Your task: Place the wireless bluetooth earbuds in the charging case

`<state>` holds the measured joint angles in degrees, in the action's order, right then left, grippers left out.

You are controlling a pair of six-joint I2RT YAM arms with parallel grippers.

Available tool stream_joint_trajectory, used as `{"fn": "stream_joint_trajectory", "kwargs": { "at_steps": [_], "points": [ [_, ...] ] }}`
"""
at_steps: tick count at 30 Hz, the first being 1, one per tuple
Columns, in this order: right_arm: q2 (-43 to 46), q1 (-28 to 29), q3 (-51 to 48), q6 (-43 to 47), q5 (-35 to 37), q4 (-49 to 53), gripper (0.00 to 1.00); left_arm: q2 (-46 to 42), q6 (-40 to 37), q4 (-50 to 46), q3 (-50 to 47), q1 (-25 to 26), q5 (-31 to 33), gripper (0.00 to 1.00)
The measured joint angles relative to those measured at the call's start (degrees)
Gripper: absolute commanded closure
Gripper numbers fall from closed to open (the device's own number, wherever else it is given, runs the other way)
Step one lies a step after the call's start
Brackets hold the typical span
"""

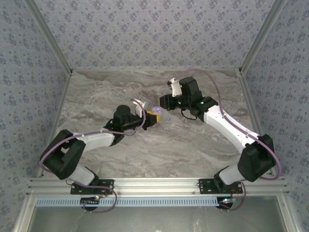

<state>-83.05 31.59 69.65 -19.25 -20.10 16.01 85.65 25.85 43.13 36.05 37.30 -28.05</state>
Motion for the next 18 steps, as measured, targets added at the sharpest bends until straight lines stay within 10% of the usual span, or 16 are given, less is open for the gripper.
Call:
{"fn": "stream_joint_trajectory", "kwargs": {
  "at_steps": [18],
  "points": [
    [0.0,1.0,0.0,0.2,-0.8,0.0,0.75,0.0,3.6,0.0,3.5,0.1,0.6,0.9]
  ]
}}
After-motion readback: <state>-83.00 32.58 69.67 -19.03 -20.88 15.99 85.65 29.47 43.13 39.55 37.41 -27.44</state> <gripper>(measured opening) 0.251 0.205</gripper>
